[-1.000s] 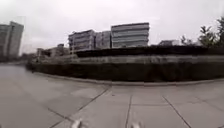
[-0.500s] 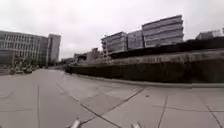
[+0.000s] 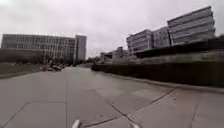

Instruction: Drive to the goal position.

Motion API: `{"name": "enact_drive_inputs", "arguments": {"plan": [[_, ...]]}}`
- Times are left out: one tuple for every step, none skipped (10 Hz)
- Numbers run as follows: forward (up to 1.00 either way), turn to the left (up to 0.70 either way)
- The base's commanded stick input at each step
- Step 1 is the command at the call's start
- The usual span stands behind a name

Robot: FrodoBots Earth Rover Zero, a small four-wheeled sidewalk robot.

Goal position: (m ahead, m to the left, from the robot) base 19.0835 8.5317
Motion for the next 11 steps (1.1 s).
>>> {"name": "enact_drive_inputs", "arguments": {"plan": [[0.0,0.0],[0.0,0.0],[0.0,0.0],[0.0,0.0],[0.07,0.0],[0.39,0.0],[1.0,0.11],[1.0,0.4],[1.0,0.4],[1.0,0.4],[1.0,0.4]]}}
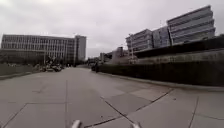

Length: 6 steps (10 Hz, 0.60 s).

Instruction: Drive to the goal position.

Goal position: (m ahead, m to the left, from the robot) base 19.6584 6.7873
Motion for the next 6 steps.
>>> {"name": "enact_drive_inputs", "arguments": {"plan": [[1.0,0.39],[1.0,0.28],[1.0,0.0],[1.0,0.0],[1.0,0.0],[1.0,0.0]]}}
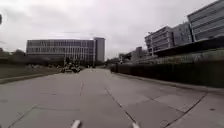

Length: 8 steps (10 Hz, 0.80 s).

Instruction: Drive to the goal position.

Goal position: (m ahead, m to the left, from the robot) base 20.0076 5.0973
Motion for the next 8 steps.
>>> {"name": "enact_drive_inputs", "arguments": {"plan": [[1.0,0.0],[1.0,0.0],[1.0,0.0],[1.0,0.0],[1.0,-0.01],[1.0,-0.2],[1.0,0.0],[1.0,0.0]]}}
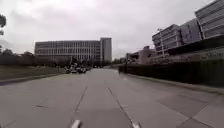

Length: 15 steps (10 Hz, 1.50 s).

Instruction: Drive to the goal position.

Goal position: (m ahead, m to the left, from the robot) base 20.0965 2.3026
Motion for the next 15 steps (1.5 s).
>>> {"name": "enact_drive_inputs", "arguments": {"plan": [[1.0,0.01],[1.0,0.06],[1.0,0.35],[1.0,0.06],[1.0,0.0],[1.0,0.0],[1.0,0.0],[1.0,0.0],[1.0,0.0],[1.0,0.0],[1.0,0.0],[1.0,0.0],[1.0,0.0],[1.0,0.0],[1.0,0.12]]}}
